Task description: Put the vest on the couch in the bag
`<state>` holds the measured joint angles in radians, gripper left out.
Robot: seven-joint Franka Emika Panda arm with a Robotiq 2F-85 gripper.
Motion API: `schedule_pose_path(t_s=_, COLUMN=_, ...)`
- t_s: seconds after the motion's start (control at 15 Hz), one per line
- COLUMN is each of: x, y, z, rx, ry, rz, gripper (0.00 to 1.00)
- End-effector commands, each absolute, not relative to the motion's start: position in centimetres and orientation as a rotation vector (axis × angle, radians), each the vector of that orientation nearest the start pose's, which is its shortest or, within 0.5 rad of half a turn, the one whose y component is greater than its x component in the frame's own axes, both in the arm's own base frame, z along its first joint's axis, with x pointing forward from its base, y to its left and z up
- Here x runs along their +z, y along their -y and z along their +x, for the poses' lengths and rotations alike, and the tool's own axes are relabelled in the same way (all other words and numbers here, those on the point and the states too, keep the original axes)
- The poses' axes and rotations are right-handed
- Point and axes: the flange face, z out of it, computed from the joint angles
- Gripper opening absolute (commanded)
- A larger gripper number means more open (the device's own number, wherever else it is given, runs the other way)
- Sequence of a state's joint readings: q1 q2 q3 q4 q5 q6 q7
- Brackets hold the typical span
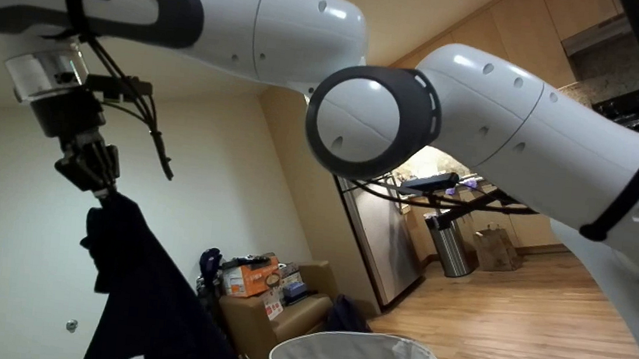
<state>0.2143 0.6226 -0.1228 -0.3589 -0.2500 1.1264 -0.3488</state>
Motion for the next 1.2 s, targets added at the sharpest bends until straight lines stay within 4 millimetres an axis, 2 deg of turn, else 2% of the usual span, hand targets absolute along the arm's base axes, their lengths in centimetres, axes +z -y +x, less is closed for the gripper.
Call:
schedule_pose_path(t_s=0.0, x=77.1, y=-3.5, z=58.5, rx=-0.196, ry=0.239, rz=-3.418, gripper=0.06)
schedule_pose_path(t_s=0.13, x=78.4, y=-2.4, z=57.1, rx=-0.217, ry=0.057, rz=-3.417, gripper=0.05)
schedule_pose_path(t_s=0.2, x=77.3, y=-3.2, z=58.5, rx=-0.214, ry=0.223, rz=-3.417, gripper=0.06)
schedule_pose_path(t_s=0.33, x=78.3, y=-2.5, z=57.6, rx=-0.235, ry=0.136, rz=-3.415, gripper=0.06)
schedule_pose_path(t_s=0.53, x=78.3, y=-1.9, z=57.5, rx=-0.237, ry=0.061, rz=-3.385, gripper=0.05)
schedule_pose_path(t_s=0.67, x=79.2, y=1.3, z=56.8, rx=-0.264, ry=-0.177, rz=-3.412, gripper=0.05)
schedule_pose_path(t_s=0.93, x=82.0, y=8.9, z=52.9, rx=-0.263, ry=-0.557, rz=-3.397, gripper=0.06)
schedule_pose_path(t_s=1.13, x=82.6, y=12.4, z=50.5, rx=-0.206, ry=-0.840, rz=-3.330, gripper=0.06)
